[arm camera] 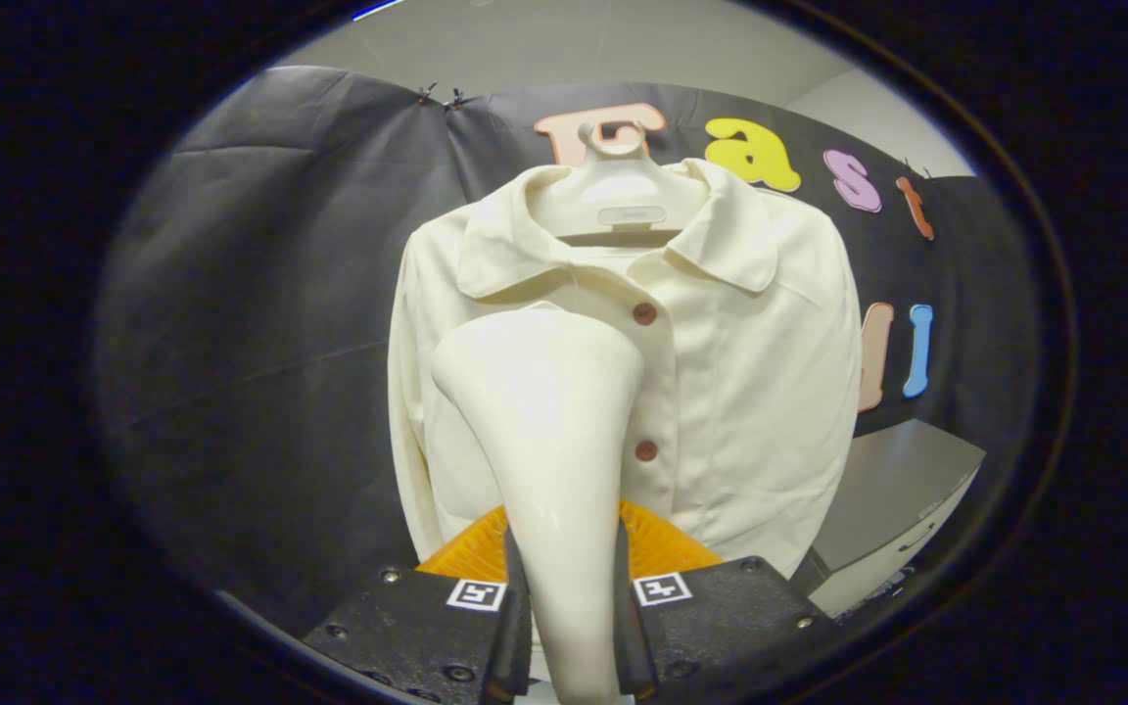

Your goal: Iron the clothes twice with a garment steamer, once on the left side and once on the right side.

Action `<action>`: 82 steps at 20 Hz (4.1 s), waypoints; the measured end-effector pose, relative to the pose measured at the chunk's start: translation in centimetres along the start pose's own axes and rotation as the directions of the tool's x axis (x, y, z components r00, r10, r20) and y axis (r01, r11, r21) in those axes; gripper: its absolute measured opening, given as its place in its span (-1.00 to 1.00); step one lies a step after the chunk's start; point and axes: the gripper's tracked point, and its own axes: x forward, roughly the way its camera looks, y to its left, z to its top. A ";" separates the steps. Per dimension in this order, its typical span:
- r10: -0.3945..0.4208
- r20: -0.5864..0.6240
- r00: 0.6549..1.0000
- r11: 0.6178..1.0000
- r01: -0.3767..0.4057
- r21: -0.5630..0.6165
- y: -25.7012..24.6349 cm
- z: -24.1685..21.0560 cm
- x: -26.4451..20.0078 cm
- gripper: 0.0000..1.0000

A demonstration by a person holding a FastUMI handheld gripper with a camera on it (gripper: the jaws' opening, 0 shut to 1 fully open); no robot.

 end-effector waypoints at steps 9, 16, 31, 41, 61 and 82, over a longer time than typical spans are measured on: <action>-0.060 -0.082 0.995 0.997 0.055 -0.061 -0.1 -4.5 2.0 -0.33; -0.125 -0.138 0.983 0.988 0.110 -0.107 -0.7 -9.0 2.0 -0.32; -0.183 -0.290 0.939 0.981 0.153 -0.123 -1.1 -23.5 0.7 -0.31; -0.187 -0.415 0.891 0.979 0.135 -0.153 -0.6 -32.9 -0.2 -0.31; -0.191 -0.402 0.896 0.980 0.148 -0.137 -1.4 -31.0 -8.4 -0.31; -0.276 -0.112 0.955 0.961 0.271 -0.057 -16.8 -5.9 -9.6 -0.31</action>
